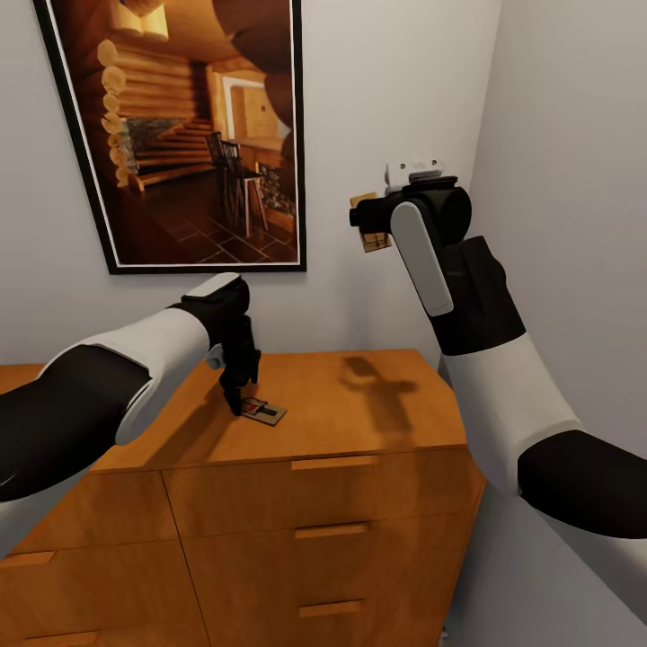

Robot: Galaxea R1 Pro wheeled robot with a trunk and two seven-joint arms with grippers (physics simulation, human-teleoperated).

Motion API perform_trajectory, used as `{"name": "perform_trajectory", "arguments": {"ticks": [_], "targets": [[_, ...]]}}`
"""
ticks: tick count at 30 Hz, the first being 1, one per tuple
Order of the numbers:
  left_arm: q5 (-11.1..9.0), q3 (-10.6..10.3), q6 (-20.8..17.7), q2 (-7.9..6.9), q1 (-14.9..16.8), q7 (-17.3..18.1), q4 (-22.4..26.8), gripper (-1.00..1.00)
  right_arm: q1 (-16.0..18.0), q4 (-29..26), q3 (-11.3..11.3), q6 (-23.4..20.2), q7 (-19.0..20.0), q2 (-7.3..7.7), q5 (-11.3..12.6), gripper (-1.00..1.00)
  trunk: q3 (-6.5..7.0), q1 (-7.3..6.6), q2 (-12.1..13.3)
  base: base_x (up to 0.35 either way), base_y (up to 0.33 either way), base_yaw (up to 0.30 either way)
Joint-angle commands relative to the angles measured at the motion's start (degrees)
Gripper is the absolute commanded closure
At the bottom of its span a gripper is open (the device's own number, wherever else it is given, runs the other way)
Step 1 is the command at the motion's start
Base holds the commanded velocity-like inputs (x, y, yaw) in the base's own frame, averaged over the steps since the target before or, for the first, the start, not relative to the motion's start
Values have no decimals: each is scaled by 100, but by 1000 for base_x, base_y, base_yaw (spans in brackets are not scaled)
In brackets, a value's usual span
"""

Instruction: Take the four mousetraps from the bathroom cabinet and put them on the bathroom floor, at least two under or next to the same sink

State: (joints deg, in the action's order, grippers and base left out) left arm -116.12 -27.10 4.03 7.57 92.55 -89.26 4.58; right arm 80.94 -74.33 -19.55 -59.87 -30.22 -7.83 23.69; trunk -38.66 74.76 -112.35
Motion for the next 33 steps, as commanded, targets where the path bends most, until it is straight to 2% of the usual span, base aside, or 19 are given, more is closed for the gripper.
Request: {"name": "perform_trajectory", "arguments": {"ticks": [1,18,33], "targets": [[-34,-33,27,-4,-139,10,32,-100,5,-2,-6,-13,-72,1,69,100,-8,0,-1,0,0,0],[-26,-40,27,-1,-146,-47,238,-100,1,-2,-11,-13,-72,-5,70,100,-8,0,-1,0,0,0],[-46,-41,28,10,-141,-65,221,-100,0,2,-13,-13,-72,-8,66,100,-8,0,-1,0,0,0]]}}
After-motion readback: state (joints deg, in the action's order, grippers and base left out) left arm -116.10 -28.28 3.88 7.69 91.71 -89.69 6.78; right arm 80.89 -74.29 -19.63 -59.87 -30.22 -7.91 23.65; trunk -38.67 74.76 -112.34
